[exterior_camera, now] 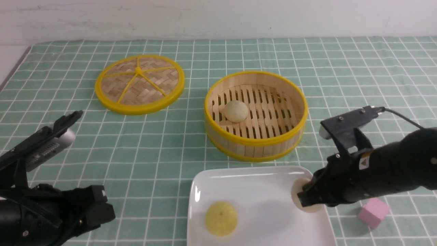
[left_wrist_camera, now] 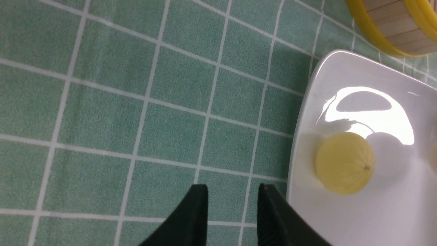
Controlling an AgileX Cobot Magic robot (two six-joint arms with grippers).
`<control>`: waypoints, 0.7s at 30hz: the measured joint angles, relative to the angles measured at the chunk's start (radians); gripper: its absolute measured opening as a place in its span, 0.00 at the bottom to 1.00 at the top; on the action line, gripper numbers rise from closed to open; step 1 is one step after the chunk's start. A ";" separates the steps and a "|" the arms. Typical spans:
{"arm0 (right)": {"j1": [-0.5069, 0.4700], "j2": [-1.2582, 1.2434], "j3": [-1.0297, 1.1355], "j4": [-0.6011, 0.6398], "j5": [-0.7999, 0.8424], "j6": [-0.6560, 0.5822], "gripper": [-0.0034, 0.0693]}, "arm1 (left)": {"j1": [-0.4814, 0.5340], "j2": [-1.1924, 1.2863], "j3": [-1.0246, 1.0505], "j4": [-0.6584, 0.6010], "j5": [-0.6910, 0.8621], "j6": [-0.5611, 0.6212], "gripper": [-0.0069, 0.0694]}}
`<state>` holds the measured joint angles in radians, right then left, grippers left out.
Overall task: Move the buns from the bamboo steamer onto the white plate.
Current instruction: 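Move the steamed bun from the bamboo steamer onto the white plate with the right gripper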
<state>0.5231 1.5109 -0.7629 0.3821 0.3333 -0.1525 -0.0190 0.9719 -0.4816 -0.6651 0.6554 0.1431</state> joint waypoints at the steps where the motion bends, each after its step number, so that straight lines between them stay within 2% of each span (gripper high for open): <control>1: 0.003 0.019 0.000 0.006 -0.015 0.000 0.10 | 0.000 0.000 0.000 0.000 -0.003 0.014 0.40; 5: 0.027 0.101 0.000 0.025 -0.053 0.000 0.12 | 0.000 0.000 0.000 -0.002 -0.010 0.041 0.40; 9: 0.045 0.128 -0.006 0.038 -0.089 0.000 0.20 | 0.000 0.000 0.000 -0.010 -0.011 0.043 0.40; 14: 0.046 0.105 -0.006 0.041 -0.066 0.002 0.50 | 0.000 0.000 0.000 -0.015 -0.010 0.045 0.40; 18: 0.046 0.018 -0.022 -0.007 0.042 0.001 0.74 | 0.000 0.000 0.000 -0.022 -0.007 0.045 0.40; 21: 0.046 -0.049 -0.043 -0.048 0.108 0.001 0.83 | 0.000 0.000 0.000 -0.025 -0.006 0.045 0.40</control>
<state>0.5692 1.4616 -0.8060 0.3337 0.4414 -0.1512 -0.0190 0.9719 -0.4816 -0.6902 0.6495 0.1885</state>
